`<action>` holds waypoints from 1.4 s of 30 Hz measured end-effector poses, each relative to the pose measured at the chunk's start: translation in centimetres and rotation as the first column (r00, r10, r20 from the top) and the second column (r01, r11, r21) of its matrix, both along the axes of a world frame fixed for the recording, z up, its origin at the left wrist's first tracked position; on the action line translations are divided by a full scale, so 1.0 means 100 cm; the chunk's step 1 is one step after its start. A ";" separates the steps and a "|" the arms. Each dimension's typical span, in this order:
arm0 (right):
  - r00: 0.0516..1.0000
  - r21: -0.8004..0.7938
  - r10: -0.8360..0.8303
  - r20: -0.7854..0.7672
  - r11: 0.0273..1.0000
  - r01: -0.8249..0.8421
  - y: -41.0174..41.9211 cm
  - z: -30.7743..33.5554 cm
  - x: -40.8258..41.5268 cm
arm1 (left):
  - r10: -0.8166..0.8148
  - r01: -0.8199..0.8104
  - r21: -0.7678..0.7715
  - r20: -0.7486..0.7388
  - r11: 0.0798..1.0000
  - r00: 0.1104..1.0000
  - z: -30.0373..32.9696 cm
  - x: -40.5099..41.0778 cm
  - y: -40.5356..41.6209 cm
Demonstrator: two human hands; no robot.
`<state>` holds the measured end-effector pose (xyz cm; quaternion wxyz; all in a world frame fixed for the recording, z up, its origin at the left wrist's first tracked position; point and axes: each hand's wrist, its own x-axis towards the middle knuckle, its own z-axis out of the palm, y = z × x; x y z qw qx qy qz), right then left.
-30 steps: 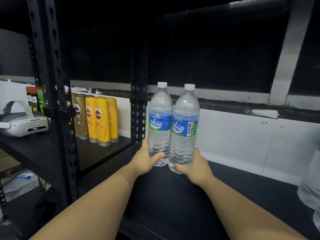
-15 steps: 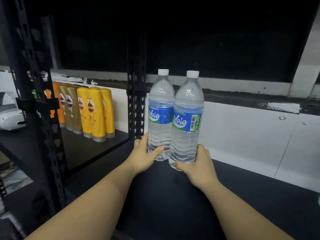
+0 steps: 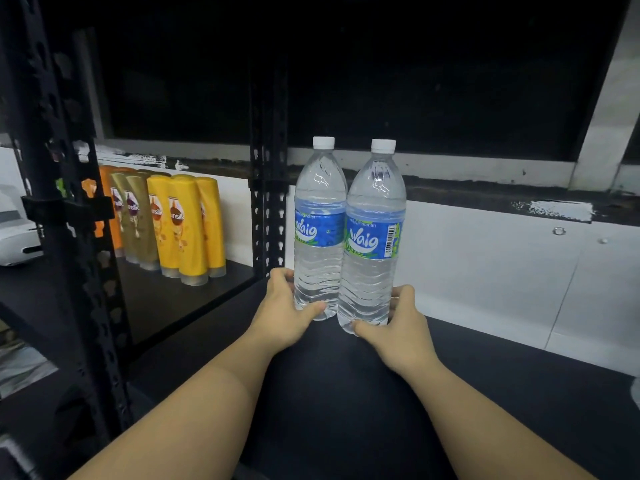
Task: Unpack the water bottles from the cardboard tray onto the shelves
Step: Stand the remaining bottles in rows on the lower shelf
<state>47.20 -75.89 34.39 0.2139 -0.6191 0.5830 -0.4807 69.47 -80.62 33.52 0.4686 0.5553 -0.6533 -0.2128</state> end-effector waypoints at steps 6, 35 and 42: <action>0.998 -0.037 -0.030 -0.056 0.999 0.028 0.003 0.000 0.003 | 0.036 -0.035 -0.044 0.038 0.998 0.999 -0.001 -0.001 0.001; 0.928 0.211 -0.108 -0.356 0.958 0.193 0.054 0.017 0.028 | 0.078 -0.079 -0.013 -0.057 0.997 0.995 0.008 0.001 0.015; 0.863 0.283 0.010 -0.505 0.947 0.155 0.117 0.018 0.023 | 0.072 -0.072 0.018 -0.044 0.997 0.996 0.015 0.001 0.027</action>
